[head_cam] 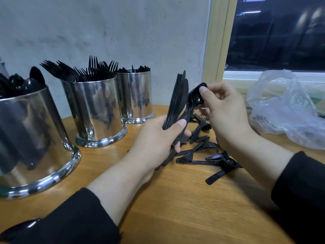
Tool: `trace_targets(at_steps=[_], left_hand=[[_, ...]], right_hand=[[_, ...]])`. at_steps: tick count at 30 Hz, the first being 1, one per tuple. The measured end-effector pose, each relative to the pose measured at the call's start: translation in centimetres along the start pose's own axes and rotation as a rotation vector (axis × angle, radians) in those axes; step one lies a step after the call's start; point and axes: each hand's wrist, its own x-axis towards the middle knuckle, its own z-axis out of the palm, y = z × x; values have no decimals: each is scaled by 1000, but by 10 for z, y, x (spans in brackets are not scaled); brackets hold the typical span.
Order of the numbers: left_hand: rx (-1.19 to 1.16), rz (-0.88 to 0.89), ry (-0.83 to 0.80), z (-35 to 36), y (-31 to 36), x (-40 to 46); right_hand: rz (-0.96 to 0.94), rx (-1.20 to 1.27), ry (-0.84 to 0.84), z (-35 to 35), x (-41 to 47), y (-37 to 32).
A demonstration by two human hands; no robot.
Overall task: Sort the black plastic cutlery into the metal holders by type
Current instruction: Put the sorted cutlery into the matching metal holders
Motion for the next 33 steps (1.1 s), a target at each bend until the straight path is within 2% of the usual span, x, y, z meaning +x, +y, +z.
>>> trace_targets(at_steps=[4,11,16,20,24,30,33], left_hand=[[29,15,11,3,7,-2],[26,78,233,-36,40,-19],[43,143,363,-113,50,-70],[50,100,432,-160,42,-115],[81,17,522,-178,24,-152],[99,-71,562,-190,0,-188],[117,-81,567,-195,-5,-198]], right_hand=[[-14,33,-12,-1,-4,-5],[-46,-126,-21,10,-39,-17],[-222,-341,-341,38,-89,-26],[-377,-423,-667,72,-130,-34],[-495,-521,-965,112,-156,-42],[-518,-581,-1202,157,-175,-48],[-495,-603,-1238,165,-179,-48]])
